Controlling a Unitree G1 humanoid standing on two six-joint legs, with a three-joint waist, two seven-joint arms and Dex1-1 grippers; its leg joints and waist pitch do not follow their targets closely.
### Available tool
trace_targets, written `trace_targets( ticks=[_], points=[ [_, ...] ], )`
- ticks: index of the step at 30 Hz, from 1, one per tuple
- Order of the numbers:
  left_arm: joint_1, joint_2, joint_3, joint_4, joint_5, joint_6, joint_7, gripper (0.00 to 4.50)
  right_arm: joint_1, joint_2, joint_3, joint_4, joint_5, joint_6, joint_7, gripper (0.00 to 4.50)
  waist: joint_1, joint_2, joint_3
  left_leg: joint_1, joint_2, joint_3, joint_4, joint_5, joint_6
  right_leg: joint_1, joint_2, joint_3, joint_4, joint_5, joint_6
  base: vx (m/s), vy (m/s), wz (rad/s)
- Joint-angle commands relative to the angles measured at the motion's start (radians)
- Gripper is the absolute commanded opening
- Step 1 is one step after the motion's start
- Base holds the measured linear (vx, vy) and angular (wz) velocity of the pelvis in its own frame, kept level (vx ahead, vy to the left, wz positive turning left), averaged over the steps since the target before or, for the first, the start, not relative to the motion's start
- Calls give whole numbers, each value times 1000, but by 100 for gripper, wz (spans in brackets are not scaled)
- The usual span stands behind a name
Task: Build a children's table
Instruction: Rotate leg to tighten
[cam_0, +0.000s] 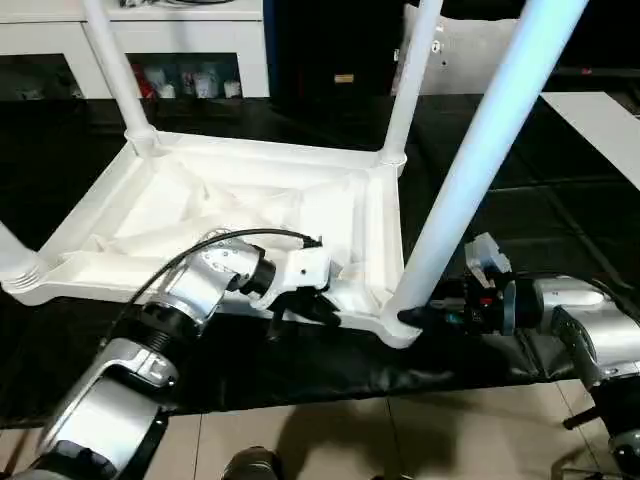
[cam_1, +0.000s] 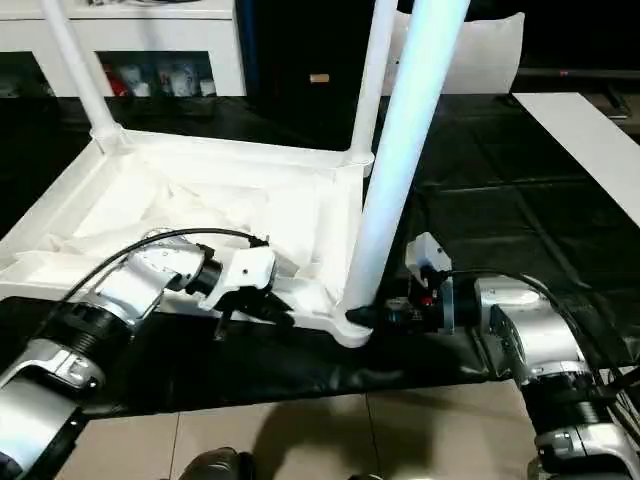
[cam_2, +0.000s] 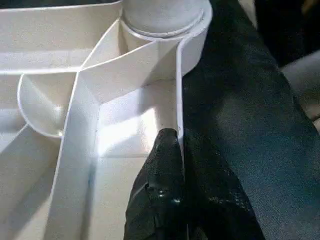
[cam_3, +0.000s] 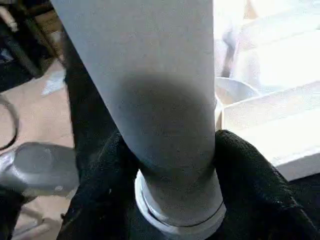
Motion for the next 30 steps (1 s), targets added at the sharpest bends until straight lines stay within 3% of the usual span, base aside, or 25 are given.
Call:
trace_targets(
  ticks=[1, 3, 5, 7, 11, 12, 13, 14, 18, 19, 22, 25, 30],
  points=[
    [-11, -44, 4, 12, -7, 33, 81, 0, 0, 32, 14, -31, 12, 34, -44, 198, -9, -9, -68, 26, 77, -35, -70, -248, 44, 43, -95, 67, -94, -325, -182, 0, 0, 0],
    [-17, -60, 15, 17, -10, 58, 111, 0, -11, 58, 6, -26, -3, 45, -113, 197, -14, -9, -66, 28, 77, -38, -73, -278, 26, 42, -97, 67, -101, -383, -163, 0, 0, 0],
    [-29, -107, 35, 22, -18, 127, 177, 0, -55, 137, -18, 10, -50, 76, -311, 197, -28, -9, -66, 29, 75, -42, -77, -296, 4, 40, -96, 65, -103, -412, -154, 0, 0, 0],
    [-31, -119, 39, 23, -18, 145, 195, 0, -67, 156, -23, 22, -61, 81, -359, 196, -41, -10, -68, 21, 73, -48, -78, -293, -12, 48, -100, 63, -100, -418, -147, 0, 0, 0],
    [-61, -186, 58, 64, 1, 200, 330, 0, -126, 243, -48, 94, -126, 146, -609, 194, -67, -11, -72, 21, 66, -41, -72, -271, -4, 43, -95, 67, -99, -357, -169, 0, 0, 0],
    [-61, -186, 58, 64, 1, 200, 330, 0, -126, 243, -48, 94, -126, 146, -609, 194, -68, -11, -72, 22, 65, -41, -71, -272, -2, 43, -94, 66, -100, -357, -170, 0, 0, 0],
    [-79, -223, 80, 87, -1, 223, 406, 0, -148, 281, -65, 131, -151, 159, -726, 194, -71, -10, -75, 21, 64, -38, -69, -253, 3, 45, -94, 67, -98, -338, -172, 0, 0, 0],
    [-95, -259, 102, 106, -7, 238, 470, 0, -171, 319, -94, 169, -151, 170, -830, 194, -70, -11, -78, 25, 64, -37, -67, -248, 6, 42, -92, 68, -100, -328, -174, 0, 0, 0],
    [-114, -314, 129, 119, -15, 256, 546, 0, -194, 379, -147, 206, -136, 144, -945, 194, -67, -12, -86, 19, 63, -33, -63, -180, 27, 47, -90, 69, -86, -213, -192, 0, 0, 0],
    [-115, -317, 129, 119, -15, 257, 548, 0, -194, 383, -150, 206, -134, 140, -948, 249, -67, -12, -87, 16, 63, -32, -62, -167, 34, 49, -90, 69, -83, -190, -195, 0, 0, 0],
    [-112, -310, 117, 112, 2, 244, 553, 0, -187, 395, -160, 179, -129, 117, -939, 272, -66, -12, -89, 16, 62, -30, -59, -136, 62, 51, -87, 68, -76, -128, -209, 0, 0, 0],
    [-110, -293, 116, 115, 13, 227, 553, 0, -176, 389, -158, 162, -138, 124, -941, 298, -61, -10, -87, 18, 63, -29, -60, -151, 63, 50, -88, 68, -80, -153, -208, 0, 0, 0],
    [-116, -237, 102, 162, 53, 154, 567, 0, -115, 309, -124, 107, -167, 97, -881, 328, -52, -15, -85, 19, 63, -28, -61, -163, 54, 52, -89, 70, -85, -184, -176, 0, 0, 0]
  ],
)
